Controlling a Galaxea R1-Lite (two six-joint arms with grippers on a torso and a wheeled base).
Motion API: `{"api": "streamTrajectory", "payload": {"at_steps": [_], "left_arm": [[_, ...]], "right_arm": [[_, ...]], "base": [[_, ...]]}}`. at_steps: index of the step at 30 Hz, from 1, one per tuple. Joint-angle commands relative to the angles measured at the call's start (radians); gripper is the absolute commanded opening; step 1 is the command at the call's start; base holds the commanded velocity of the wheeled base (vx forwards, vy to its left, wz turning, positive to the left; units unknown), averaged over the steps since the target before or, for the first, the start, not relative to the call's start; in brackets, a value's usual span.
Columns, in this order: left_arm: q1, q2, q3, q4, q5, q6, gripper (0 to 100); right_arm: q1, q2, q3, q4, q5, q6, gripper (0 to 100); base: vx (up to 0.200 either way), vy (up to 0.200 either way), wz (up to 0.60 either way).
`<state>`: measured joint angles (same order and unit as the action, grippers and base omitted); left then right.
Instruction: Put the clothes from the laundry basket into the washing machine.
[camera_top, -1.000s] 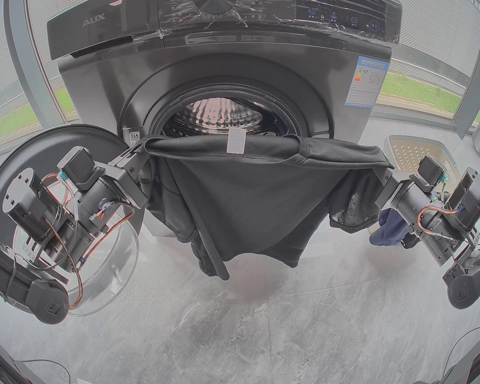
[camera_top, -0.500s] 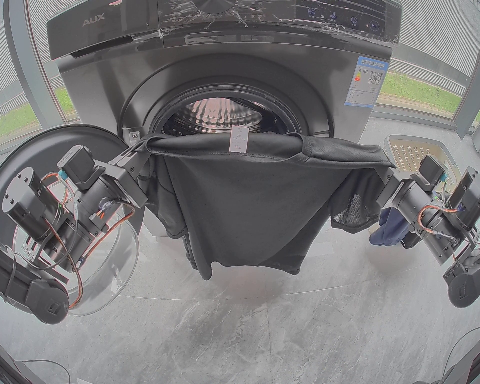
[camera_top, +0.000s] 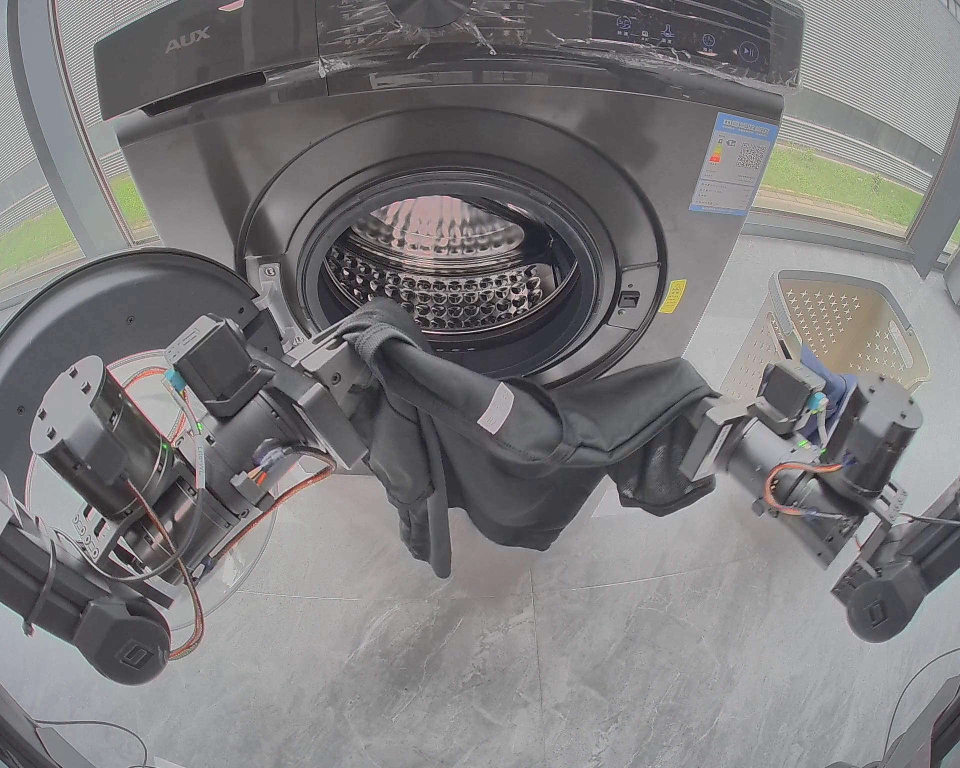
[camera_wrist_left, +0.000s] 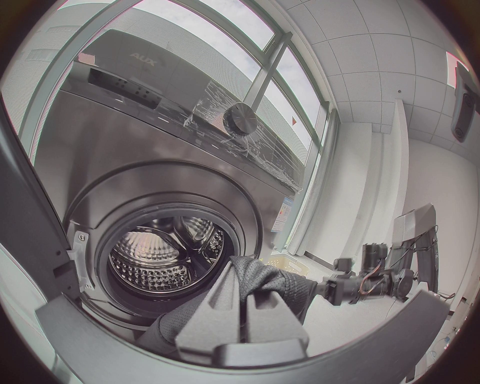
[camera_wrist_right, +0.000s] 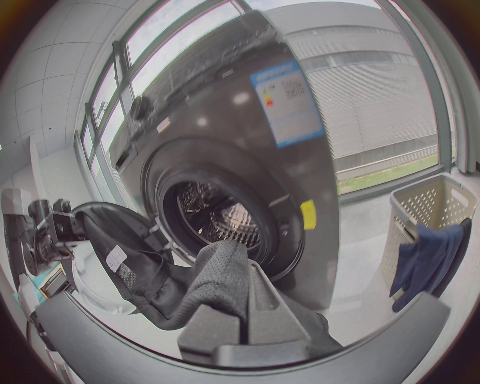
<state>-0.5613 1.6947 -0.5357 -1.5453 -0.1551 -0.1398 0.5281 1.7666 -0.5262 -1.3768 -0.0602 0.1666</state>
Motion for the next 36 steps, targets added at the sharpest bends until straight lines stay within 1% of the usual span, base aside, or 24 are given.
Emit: {"api": "streamTrajectory", "payload": {"at_steps": [1, 4, 6, 7, 12, 14, 15, 17, 21, 28, 33, 36], "left_arm": [[-0.028, 0.016, 0.003, -0.001, 0.002, 0.0, 0], [-0.029, 0.008, 0.002, -0.001, 0.0, 0.0, 0], [-0.039, 0.002, 0.0, -0.001, 0.0, 0.0, 0], [-0.042, -0.001, -0.001, -0.001, -0.001, -0.001, 0], [-0.042, -0.018, -0.001, -0.001, -0.003, -0.001, 0], [-0.042, -0.018, -0.001, -0.001, -0.003, -0.001, 0], [-0.042, -0.02, -0.001, -0.001, -0.003, -0.001, 0], [-0.042, -0.02, -0.004, -0.001, -0.003, -0.001, 0], [-0.042, -0.023, -0.009, -0.001, -0.003, -0.003, 0], [-0.042, -0.021, -0.006, -0.001, -0.003, -0.004, 0], [-0.042, -0.021, -0.003, -0.001, -0.003, -0.003, 0], [-0.042, -0.021, -0.001, -0.001, -0.003, -0.003, 0]], "right_arm": [[0.105, 0.217, -0.066, -0.002, -0.007, 0.005, 0], [0.138, 0.289, -0.113, -0.01, -0.009, 0.005, 0], [0.148, 0.321, -0.129, -0.011, -0.009, 0.005, 0], [0.155, 0.335, -0.129, -0.011, -0.009, 0.004, 100], [0.173, 0.41, -0.115, -0.011, -0.007, -0.01, 100], [0.174, 0.424, -0.115, -0.011, -0.007, -0.018, 100], [0.174, 0.459, -0.112, -0.011, -0.007, -0.03, 100], [0.174, 0.478, -0.107, -0.018, -0.009, -0.033, 100], [0.191, 0.508, -0.064, -0.051, -0.007, -0.035, 100], [0.194, 0.537, 0.029, -0.09, -0.007, -0.035, 100], [0.194, 0.521, 0.006, -0.107, -0.006, -0.035, 100], [0.213, 0.499, -0.046, -0.113, 0.002, -0.035, 100]], "base": [[0.0, 0.0, 0.0], [0.0, 0.0, 0.0], [0.0, 0.0, 0.0], [0.0, 0.0, 0.0], [0.0, 0.0, 0.0], [0.0, 0.0, 0.0], [0.0, 0.0, 0.0], [0.0, 0.0, 0.0], [0.0, 0.0, 0.0], [0.0, 0.0, 0.0], [0.0, 0.0, 0.0], [0.0, 0.0, 0.0]]}}
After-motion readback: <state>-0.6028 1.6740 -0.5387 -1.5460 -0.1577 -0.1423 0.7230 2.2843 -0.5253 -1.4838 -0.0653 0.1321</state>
